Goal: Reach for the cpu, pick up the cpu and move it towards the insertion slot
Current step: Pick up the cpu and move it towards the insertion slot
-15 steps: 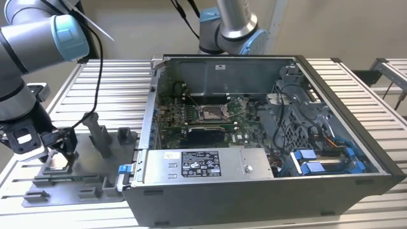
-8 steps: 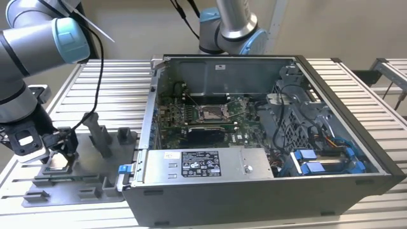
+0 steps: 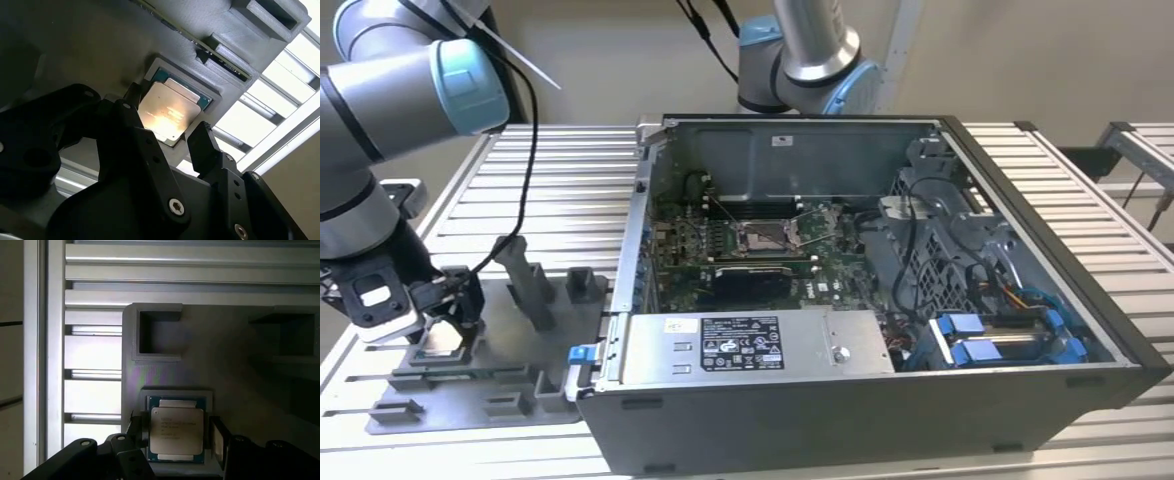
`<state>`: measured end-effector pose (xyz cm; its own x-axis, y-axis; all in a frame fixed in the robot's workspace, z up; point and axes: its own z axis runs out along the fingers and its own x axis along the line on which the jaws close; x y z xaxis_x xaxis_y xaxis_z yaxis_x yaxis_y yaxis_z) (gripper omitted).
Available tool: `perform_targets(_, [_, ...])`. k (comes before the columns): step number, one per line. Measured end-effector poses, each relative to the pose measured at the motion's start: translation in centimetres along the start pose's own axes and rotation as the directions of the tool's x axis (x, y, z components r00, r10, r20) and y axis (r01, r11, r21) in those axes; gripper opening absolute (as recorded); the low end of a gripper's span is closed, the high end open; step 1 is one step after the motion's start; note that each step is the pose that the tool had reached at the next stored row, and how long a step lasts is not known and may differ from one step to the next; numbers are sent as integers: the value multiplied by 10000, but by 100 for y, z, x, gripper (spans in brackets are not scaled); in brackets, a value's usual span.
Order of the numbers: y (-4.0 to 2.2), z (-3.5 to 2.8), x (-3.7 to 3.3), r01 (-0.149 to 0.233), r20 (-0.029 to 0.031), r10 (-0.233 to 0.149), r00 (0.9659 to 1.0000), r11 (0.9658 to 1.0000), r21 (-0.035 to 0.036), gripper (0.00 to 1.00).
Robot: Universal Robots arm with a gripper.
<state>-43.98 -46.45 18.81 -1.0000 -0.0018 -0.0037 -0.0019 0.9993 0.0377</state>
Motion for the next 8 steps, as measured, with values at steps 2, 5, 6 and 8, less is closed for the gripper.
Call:
perform_targets(2, [0,0,0,0,2,0,10000,10000,-1,100])
perform_targets(5, [0,0,0,0,3,0,10000,10000,0,100])
perform_targets(6, [0,0,0,0,3,0,10000,10000,0,100])
perform_targets(8, [0,0,0,0,4,0,10000,10000,0,100])
